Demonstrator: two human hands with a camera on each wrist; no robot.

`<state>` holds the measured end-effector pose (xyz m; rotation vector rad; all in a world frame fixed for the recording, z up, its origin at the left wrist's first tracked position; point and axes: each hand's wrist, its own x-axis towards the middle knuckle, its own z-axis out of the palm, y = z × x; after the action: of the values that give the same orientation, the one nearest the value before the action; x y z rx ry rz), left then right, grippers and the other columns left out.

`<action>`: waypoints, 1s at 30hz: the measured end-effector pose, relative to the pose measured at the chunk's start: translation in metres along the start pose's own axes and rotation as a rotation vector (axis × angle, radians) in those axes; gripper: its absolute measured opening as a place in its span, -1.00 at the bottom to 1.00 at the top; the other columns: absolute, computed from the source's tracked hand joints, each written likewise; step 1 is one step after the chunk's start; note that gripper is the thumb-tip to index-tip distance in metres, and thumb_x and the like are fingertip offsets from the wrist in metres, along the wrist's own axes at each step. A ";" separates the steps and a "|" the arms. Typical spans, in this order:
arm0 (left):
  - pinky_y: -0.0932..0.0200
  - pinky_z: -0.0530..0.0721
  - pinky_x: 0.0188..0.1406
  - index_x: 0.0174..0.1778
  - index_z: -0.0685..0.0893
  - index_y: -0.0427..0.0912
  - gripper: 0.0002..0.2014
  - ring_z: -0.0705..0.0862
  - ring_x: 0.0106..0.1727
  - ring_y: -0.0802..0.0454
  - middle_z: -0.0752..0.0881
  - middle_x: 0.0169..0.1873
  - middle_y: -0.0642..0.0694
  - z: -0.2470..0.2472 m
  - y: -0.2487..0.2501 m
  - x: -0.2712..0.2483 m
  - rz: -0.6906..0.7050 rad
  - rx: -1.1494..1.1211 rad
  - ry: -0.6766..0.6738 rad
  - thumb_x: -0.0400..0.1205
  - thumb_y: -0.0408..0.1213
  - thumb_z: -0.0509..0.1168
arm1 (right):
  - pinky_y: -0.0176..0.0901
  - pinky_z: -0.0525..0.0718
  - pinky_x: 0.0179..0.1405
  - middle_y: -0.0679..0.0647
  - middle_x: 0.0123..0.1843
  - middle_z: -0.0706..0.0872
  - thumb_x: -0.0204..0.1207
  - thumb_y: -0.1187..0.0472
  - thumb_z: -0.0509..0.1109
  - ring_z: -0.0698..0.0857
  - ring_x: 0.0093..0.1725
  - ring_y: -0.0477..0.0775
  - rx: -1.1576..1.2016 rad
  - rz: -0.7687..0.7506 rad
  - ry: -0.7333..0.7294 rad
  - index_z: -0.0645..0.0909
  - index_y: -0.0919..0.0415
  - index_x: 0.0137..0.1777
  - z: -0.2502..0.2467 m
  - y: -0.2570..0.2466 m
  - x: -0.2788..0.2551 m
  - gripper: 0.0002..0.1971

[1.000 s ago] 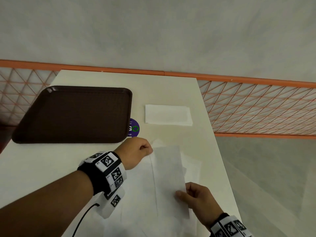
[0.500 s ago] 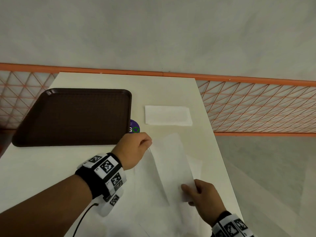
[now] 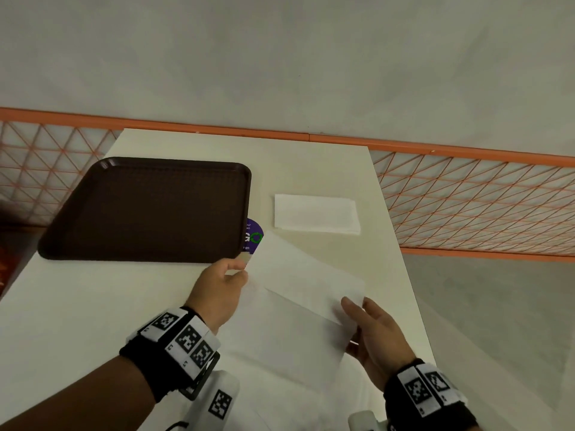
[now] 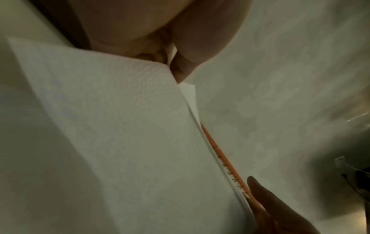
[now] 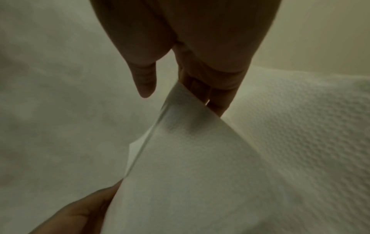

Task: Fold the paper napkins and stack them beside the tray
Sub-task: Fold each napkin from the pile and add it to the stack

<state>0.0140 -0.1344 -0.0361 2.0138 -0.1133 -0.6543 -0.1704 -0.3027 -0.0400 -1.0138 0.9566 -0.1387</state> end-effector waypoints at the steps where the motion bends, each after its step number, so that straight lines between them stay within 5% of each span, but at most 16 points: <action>1: 0.05 0.57 0.30 0.31 0.60 -0.05 -0.72 0.63 0.19 0.02 0.67 0.17 0.01 -0.001 -0.004 -0.002 -0.002 0.037 0.010 0.68 -0.28 0.22 | 0.10 0.75 -0.02 0.14 0.06 0.84 0.55 0.21 0.44 0.80 -0.02 0.20 -0.024 -0.005 0.015 0.63 0.12 0.27 0.001 0.001 0.002 -0.71; 5: 0.25 0.51 -0.04 0.41 0.54 0.07 -0.65 0.61 -0.13 0.19 0.67 -0.11 0.02 0.000 -0.020 -0.009 0.025 0.099 -0.062 0.72 -0.31 0.17 | 0.06 0.77 -0.11 0.16 -0.07 0.85 0.48 0.26 0.53 0.82 -0.02 0.19 -0.184 -0.086 0.052 0.37 -0.19 0.39 -0.002 0.004 0.009 -0.40; 7: 0.30 0.53 -0.02 0.35 0.61 0.04 -0.68 0.62 -0.04 0.23 0.70 0.01 0.02 0.000 -0.027 -0.009 0.026 0.096 -0.091 0.73 -0.34 0.16 | 0.13 0.78 0.00 0.16 -0.06 0.85 0.43 0.30 0.57 0.82 -0.02 0.16 -0.251 -0.121 0.013 0.32 -0.31 0.42 -0.006 0.007 0.012 -0.28; 10: 0.28 0.51 0.20 0.28 0.68 -0.05 -0.73 0.62 0.17 0.14 0.70 0.13 0.04 -0.001 -0.034 -0.008 0.025 0.097 -0.139 0.70 -0.34 0.23 | -0.07 0.76 -0.07 0.11 -0.05 0.84 0.39 0.36 0.59 0.81 -0.05 0.11 -0.424 -0.166 -0.014 0.59 -0.12 0.29 -0.010 0.014 0.018 -0.46; 14: 0.31 0.53 0.07 0.25 0.69 0.00 -0.71 0.66 0.05 0.11 0.71 -0.05 0.04 -0.003 -0.041 -0.006 0.046 0.262 -0.136 0.60 -0.26 0.39 | -0.30 0.66 -0.19 0.08 -0.11 0.78 0.44 0.17 0.57 0.70 -0.16 0.04 -0.795 -0.215 0.055 0.70 -0.14 -0.02 -0.011 0.019 0.025 -0.80; 17: 0.42 0.53 -0.06 0.09 0.73 0.02 -0.83 0.67 -0.03 0.15 0.73 -0.10 0.07 -0.006 -0.037 -0.009 0.141 0.346 -0.097 0.60 -0.24 0.40 | -0.43 0.61 -0.33 0.00 -0.18 0.78 0.47 0.16 0.53 0.72 -0.22 -0.06 -0.863 -0.303 0.102 0.73 -0.07 -0.15 -0.009 0.010 0.023 -0.92; 22: 0.34 0.56 0.09 -0.17 0.71 0.11 -0.89 0.61 0.02 0.23 0.61 -0.03 0.16 -0.015 -0.026 -0.009 0.313 0.363 -0.098 0.54 -0.22 0.47 | -0.53 0.46 -0.07 -0.21 0.02 0.67 0.40 0.14 0.60 0.63 0.06 -0.25 -0.947 -0.438 0.073 0.71 -0.12 -0.24 -0.015 -0.008 0.016 -0.86; 26: 0.33 0.51 0.18 -0.09 0.75 0.07 -0.95 0.61 0.17 0.32 0.65 0.10 0.32 -0.023 -0.017 -0.009 0.313 0.185 -0.175 0.56 -0.17 0.43 | -0.43 0.50 0.07 -0.29 0.12 0.71 0.42 0.20 0.59 0.67 0.06 -0.26 -0.744 -0.435 -0.015 0.74 -0.07 -0.25 -0.020 -0.019 0.011 -0.86; 30: 0.29 0.68 -0.04 -0.09 0.75 0.02 -0.92 0.72 -0.10 0.20 0.79 -0.19 0.13 -0.019 -0.012 -0.011 0.292 0.095 -0.184 0.63 -0.16 0.34 | -0.31 0.60 -0.35 -0.01 -0.35 0.75 0.48 0.30 0.52 0.65 -0.36 -0.04 -0.446 -0.361 -0.005 0.72 0.19 -0.19 -0.014 -0.021 0.008 -0.95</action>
<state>0.0119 -0.1096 -0.0342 1.9718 -0.5463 -0.6539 -0.1693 -0.3277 -0.0314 -1.5958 0.8076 -0.2285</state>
